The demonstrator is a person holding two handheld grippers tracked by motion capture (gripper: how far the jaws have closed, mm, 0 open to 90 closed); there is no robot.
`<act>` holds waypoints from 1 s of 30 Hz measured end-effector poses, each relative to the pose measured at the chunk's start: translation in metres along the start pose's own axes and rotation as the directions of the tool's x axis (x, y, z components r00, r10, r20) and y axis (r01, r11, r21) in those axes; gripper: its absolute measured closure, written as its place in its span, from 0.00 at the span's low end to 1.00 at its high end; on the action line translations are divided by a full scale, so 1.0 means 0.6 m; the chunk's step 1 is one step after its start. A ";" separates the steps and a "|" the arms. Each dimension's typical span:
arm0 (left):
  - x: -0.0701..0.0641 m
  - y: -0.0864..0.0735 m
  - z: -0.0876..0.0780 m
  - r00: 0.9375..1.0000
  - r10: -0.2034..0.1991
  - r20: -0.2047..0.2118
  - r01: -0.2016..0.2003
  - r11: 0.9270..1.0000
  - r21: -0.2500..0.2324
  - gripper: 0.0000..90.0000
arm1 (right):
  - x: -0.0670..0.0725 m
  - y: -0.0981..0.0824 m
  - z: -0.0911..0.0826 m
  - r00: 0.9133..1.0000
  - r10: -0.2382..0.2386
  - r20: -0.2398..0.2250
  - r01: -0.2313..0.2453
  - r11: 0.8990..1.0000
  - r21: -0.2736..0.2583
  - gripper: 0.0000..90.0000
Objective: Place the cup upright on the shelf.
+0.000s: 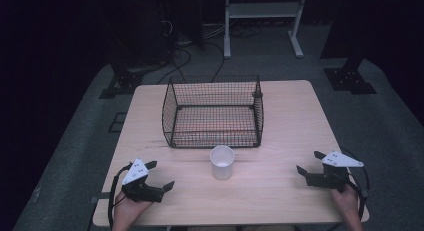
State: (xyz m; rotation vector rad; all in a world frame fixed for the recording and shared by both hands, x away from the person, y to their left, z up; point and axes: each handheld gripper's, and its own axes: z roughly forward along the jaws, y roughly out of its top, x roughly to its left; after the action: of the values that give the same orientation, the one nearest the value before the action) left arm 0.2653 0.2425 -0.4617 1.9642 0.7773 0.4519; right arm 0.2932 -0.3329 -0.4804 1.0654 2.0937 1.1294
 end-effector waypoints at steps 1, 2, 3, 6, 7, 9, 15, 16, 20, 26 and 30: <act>-0.004 0.004 0.005 1.000 0.001 0.014 -0.001 1.000 0.005 0.03 | 0.000 0.000 0.000 1.000 -0.001 -0.001 0.001 1.000 0.000 0.15; -0.004 0.004 0.005 1.000 0.001 0.014 -0.001 1.000 0.005 0.03 | 0.000 0.000 0.000 1.000 -0.001 0.000 0.001 1.000 0.000 0.15; -0.009 0.009 0.010 1.000 0.007 0.029 -0.007 1.000 0.010 0.03 | 0.000 0.000 0.000 1.000 -0.001 -0.001 0.001 1.000 0.000 0.15; -0.017 0.018 0.017 0.999 0.027 0.047 -0.027 0.999 0.020 0.03 | 0.000 0.000 0.000 1.000 -0.001 -0.001 0.001 1.000 0.000 0.15; -0.020 0.021 0.019 0.998 0.040 0.047 -0.041 0.999 0.025 0.03 | 0.000 0.000 0.000 1.000 -0.003 -0.001 0.003 1.000 -0.001 0.15; -0.025 0.029 0.021 0.997 0.054 0.053 -0.056 0.998 0.028 0.03 | 0.001 0.000 0.000 1.000 -0.005 0.000 0.005 1.000 0.000 0.15; -0.033 0.048 0.029 0.994 0.074 0.081 -0.076 0.997 0.027 0.03 | 0.001 0.000 0.000 1.000 -0.005 0.001 0.005 1.000 0.001 0.15; -0.035 0.052 0.031 0.993 0.076 0.086 -0.079 0.997 0.026 0.03 | 0.001 0.000 0.000 1.000 -0.006 0.001 0.006 1.000 0.002 0.15; -0.041 0.063 0.035 0.991 0.087 0.100 -0.090 0.995 0.031 0.02 | 0.001 0.000 0.000 1.000 -0.004 0.000 0.004 1.000 0.002 0.15; -0.055 0.092 0.048 0.984 0.127 0.123 -0.133 0.990 0.042 0.02 | 0.001 0.000 0.000 1.000 -0.007 0.001 0.007 1.000 0.001 0.15; -0.058 0.101 0.056 0.981 0.132 0.140 -0.140 0.989 0.048 0.02 | 0.001 0.000 0.000 1.000 -0.006 -0.002 0.006 1.000 0.000 0.15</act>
State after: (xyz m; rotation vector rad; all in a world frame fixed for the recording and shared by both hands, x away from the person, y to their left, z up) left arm 0.2800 0.1758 -0.4249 2.0872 0.5773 0.3750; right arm 0.2930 -0.3324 -0.4805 1.0577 2.0972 1.1271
